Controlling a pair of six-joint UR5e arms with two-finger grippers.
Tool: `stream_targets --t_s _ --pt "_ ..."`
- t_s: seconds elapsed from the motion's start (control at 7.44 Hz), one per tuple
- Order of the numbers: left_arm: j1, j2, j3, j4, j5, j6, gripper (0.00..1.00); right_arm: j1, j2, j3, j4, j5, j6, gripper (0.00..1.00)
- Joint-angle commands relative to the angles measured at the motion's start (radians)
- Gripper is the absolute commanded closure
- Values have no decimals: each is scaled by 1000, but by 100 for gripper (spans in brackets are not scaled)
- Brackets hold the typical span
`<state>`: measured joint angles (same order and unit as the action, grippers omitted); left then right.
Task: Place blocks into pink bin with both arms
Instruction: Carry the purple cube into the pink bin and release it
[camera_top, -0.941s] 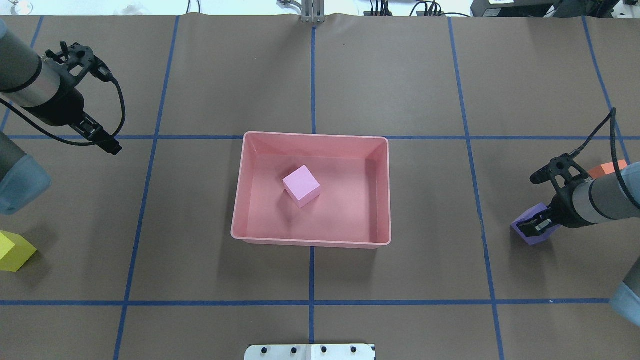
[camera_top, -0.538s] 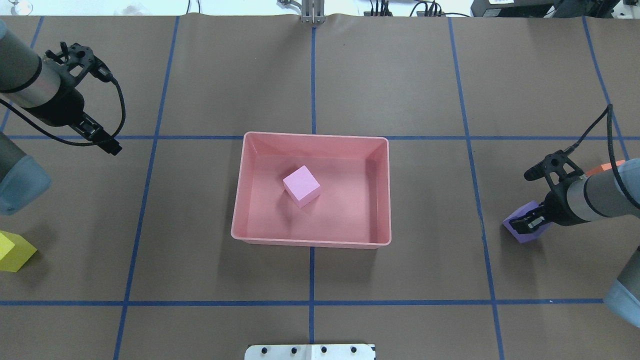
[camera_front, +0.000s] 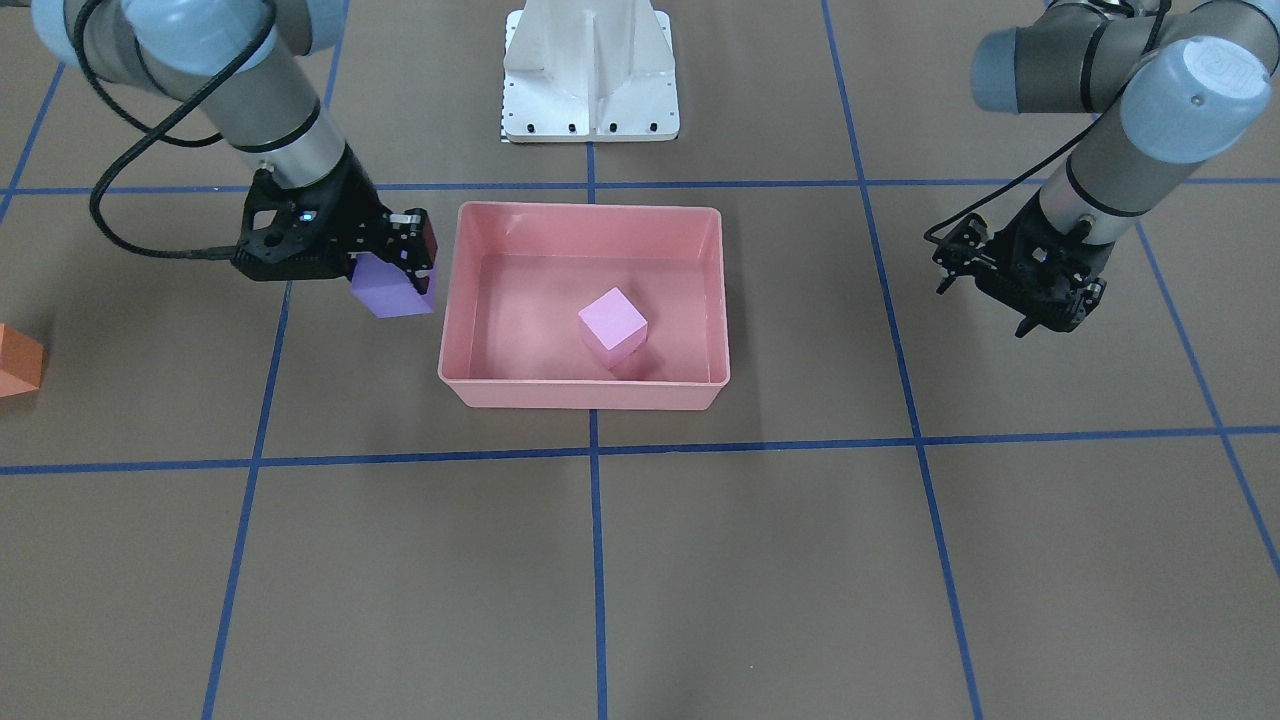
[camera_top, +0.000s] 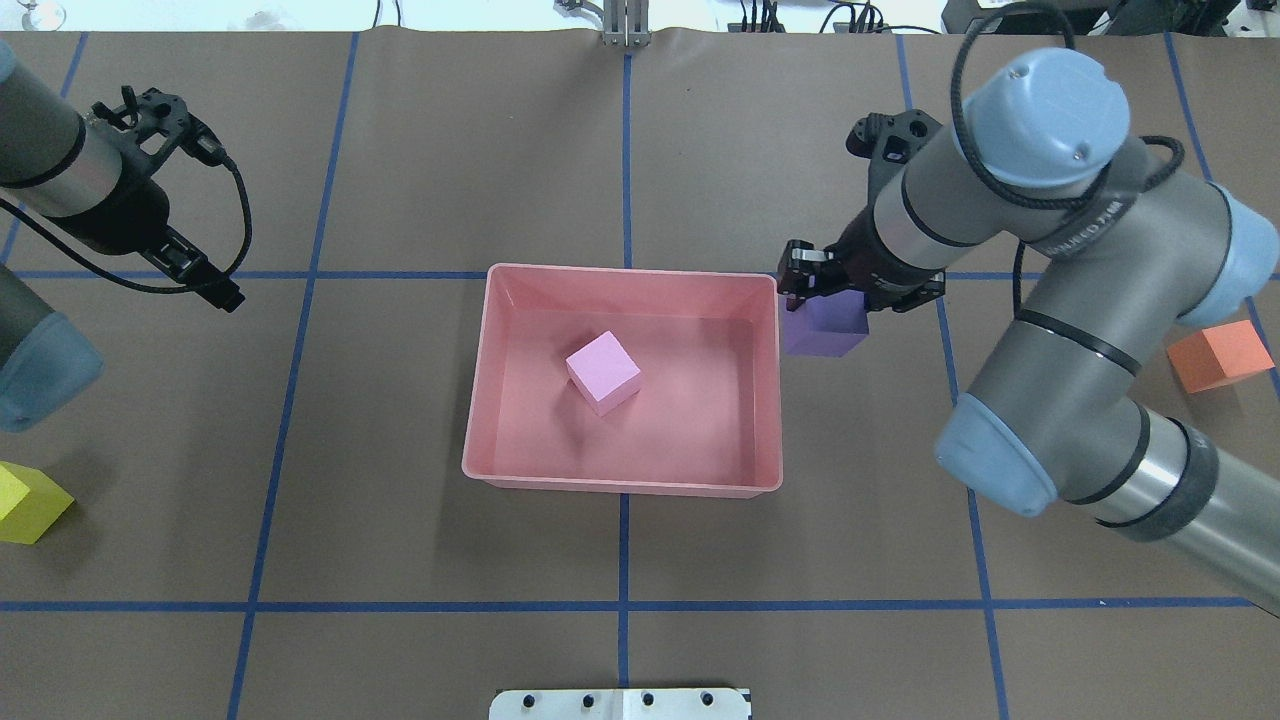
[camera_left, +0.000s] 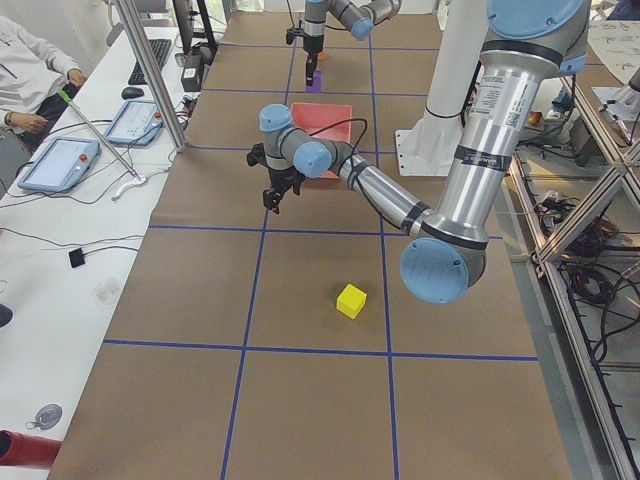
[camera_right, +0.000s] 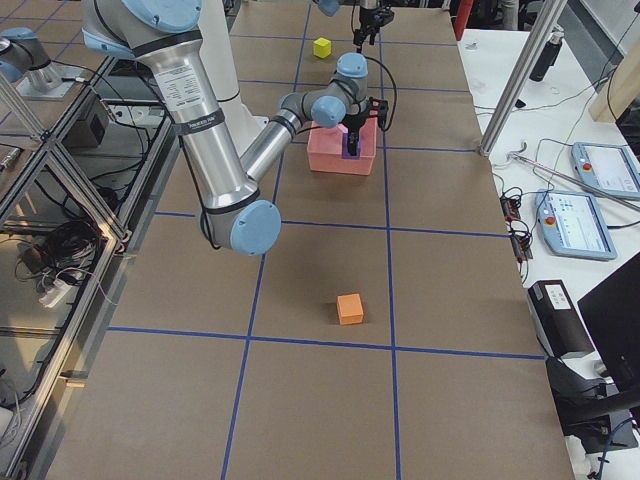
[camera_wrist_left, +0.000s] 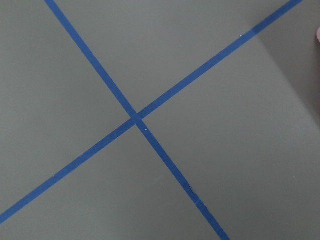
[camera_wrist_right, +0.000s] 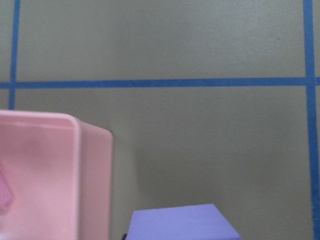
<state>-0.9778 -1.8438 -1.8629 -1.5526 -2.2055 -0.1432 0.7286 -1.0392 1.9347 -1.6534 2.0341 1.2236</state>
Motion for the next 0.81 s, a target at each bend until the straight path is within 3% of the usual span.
stream_targets --t_s 0.0,0.13,0.27,0.67 --pt "1 44 -1 -48 3 14 0 -73 154 -52 -80 -82 117 100" --pt "-1 93 1 -123 3 14 0 -118 198 -95 -80 -128 157 66" --pt "-4 130 -2 -167 0 14 0 -142 199 -95 -78 -174 160 1" --pt "-56 243 -18 -208 0 126 0 -146 191 -88 -81 -176 148 0"
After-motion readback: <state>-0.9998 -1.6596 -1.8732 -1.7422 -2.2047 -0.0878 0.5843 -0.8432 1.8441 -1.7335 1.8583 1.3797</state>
